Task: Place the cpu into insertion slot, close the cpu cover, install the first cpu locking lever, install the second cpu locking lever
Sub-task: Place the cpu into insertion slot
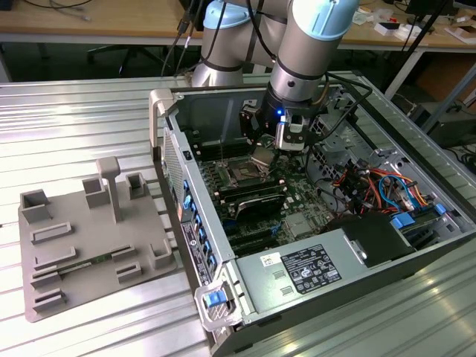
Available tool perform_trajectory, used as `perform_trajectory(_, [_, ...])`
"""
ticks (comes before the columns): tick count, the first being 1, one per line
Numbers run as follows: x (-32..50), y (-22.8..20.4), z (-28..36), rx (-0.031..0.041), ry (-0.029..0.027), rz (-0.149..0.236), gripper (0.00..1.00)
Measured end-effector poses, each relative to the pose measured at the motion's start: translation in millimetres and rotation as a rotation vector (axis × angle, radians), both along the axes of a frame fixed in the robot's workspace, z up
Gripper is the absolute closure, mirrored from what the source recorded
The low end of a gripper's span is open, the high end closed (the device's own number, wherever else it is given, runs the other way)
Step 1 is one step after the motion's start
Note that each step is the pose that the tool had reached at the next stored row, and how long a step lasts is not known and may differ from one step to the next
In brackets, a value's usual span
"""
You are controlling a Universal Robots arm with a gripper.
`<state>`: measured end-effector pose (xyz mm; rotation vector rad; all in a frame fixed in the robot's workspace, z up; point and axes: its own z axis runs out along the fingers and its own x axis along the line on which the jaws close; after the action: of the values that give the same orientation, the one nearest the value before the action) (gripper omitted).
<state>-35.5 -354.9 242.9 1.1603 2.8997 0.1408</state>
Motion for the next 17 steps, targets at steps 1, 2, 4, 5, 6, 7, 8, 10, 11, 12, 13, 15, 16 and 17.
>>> perform_trajectory(1, [0.0,0.0,0.0,0.0,0.0,-0.001,0.45])
perform_trajectory(2, [0.0,0.0,0.0,0.0,0.0,-0.001,0.45])
perform_trajectory(4, [0.0,0.0,-0.1,-0.0001,0.0,-0.002,0.45])
perform_trajectory(5, [0.0,0.0,-0.1,0.0,0.0,-0.002,0.45])
perform_trajectory(6, [0.0,0.0,-0.1,0.0,0.0,-0.003,0.45])
perform_trajectory(7, [0.0,0.0,-0.2,0.0,0.0,-0.004,0.45])
perform_trajectory(8, [0.0,0.0,-0.1,0.0,0.0,-0.004,0.45])
perform_trajectory(10, [0.0,0.0,-0.2,0.0,0.0,-0.005,0.45])
perform_trajectory(11, [0.0,0.0,-0.3,-0.0001,0.0,-0.006,0.45])
perform_trajectory(12, [0.0,0.0,-0.3,0.0,0.0,-0.006,0.45])
perform_trajectory(13, [0.0,0.0,-0.3,0.0,0.0,-0.007,0.45])
perform_trajectory(15, [0.0,0.0,-0.4,0.0,0.0,-0.008,0.45])
perform_trajectory(16, [0.0,0.0,-0.4,0.0,0.0,-0.008,0.45])
perform_trajectory(17, [0.0,0.0,-0.4,0.0,0.0,-0.009,0.45])
